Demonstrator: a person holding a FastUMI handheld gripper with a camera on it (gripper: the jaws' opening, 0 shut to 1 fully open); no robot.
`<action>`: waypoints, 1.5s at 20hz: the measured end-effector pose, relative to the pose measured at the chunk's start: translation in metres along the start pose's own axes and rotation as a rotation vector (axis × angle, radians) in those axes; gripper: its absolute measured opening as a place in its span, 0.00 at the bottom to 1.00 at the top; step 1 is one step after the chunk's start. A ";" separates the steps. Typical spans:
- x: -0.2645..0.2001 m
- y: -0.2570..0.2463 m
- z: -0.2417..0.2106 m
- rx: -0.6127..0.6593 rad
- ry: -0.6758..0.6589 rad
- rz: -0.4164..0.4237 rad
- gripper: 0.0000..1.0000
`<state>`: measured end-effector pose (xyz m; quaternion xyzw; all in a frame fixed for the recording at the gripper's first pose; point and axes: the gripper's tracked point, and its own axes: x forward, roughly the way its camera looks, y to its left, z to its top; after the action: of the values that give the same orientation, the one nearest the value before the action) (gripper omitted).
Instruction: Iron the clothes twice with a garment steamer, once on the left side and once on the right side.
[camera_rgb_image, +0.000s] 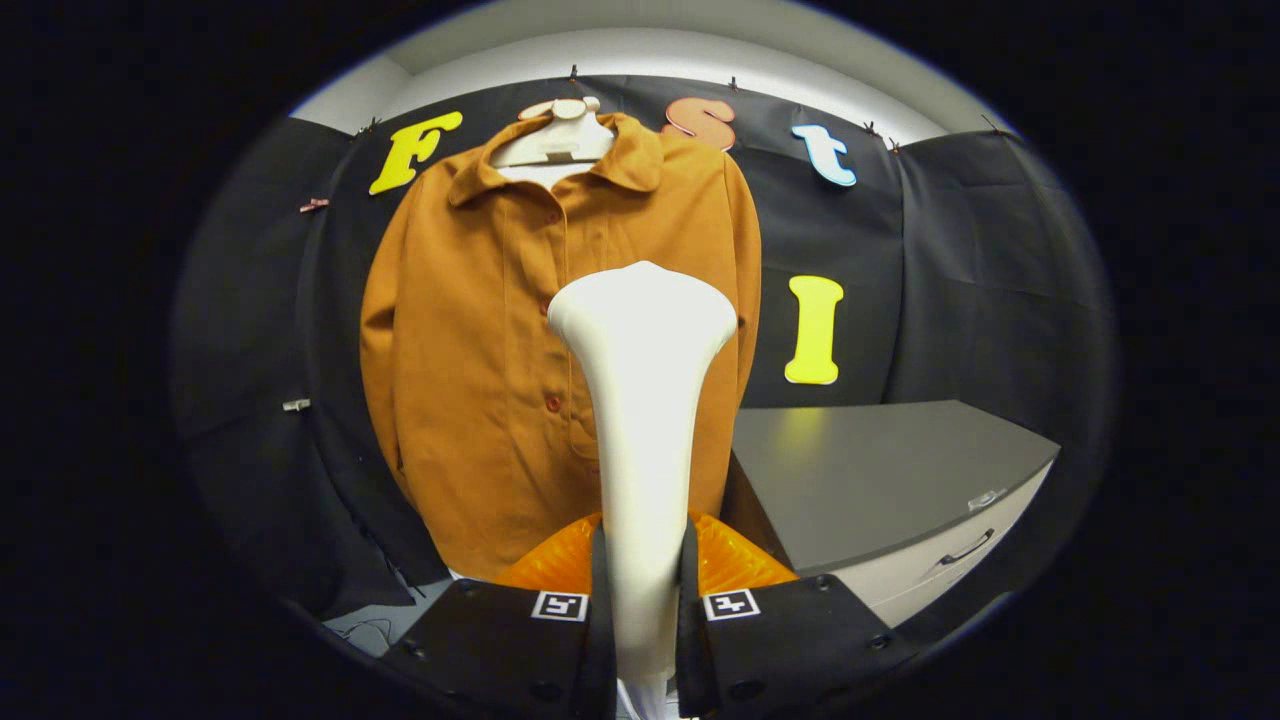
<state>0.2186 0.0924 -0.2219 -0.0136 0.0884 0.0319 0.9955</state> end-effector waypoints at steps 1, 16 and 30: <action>0.000 0.008 0.015 0.002 -0.019 0.011 0.27; 0.052 0.146 0.079 -0.040 -0.093 0.101 0.27; 0.085 0.143 -0.023 -0.075 0.028 0.070 0.27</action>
<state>0.2890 0.2391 -0.2626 -0.0481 0.1013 0.0696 0.9913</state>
